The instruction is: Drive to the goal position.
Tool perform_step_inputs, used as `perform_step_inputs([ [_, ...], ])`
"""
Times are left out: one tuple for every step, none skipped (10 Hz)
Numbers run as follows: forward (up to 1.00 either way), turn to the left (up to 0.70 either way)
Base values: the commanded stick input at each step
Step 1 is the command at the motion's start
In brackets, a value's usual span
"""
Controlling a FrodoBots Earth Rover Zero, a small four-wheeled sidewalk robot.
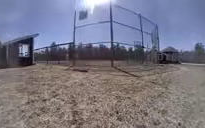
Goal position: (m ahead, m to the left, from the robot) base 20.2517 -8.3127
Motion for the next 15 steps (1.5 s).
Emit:
perform_step_inputs([
  [0.00,-0.70],
  [0.00,-0.70],
  [0.00,-0.70],
  [0.00,-0.70],
  [0.00,-0.70],
  [0.00,-0.70],
  [0.00,-0.70],
  [0.00,-0.70],
  [0.00,-0.70],
  [0.00,-0.70],
  [0.00,-0.70],
  [0.00,-0.70],
  [0.00,-0.70],
  [0.19,-0.51],
  [0.63,-0.07],
])
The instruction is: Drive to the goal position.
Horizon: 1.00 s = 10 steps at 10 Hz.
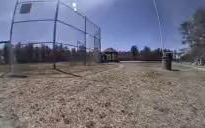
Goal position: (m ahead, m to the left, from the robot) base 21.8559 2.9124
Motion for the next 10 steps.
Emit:
perform_step_inputs([
  [0.70,0.00],
  [0.70,0.00],
  [0.70,0.00],
  [0.70,0.00],
  [0.70,0.00],
  [0.70,0.00],
  [0.70,0.00],
  [0.70,0.00],
  [0.70,0.00],
  [0.70,0.00],
])
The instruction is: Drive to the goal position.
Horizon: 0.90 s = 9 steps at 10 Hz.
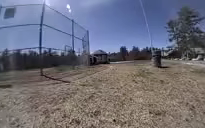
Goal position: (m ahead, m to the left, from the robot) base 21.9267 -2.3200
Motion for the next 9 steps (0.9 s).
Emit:
perform_step_inputs([
  [0.70,0.00],
  [0.70,0.00],
  [0.70,0.00],
  [0.70,0.00],
  [0.70,0.00],
  [0.70,0.00],
  [0.70,0.00],
  [0.70,0.01],
  [0.70,0.03],
])
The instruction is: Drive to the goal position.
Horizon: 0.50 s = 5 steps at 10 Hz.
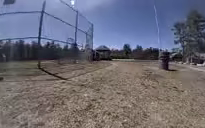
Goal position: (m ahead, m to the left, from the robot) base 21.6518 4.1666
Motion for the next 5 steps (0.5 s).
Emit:
perform_step_inputs([
  [0.70,0.06],
  [0.70,0.00],
  [0.70,0.00],
  [0.70,0.00],
  [0.70,0.00],
])
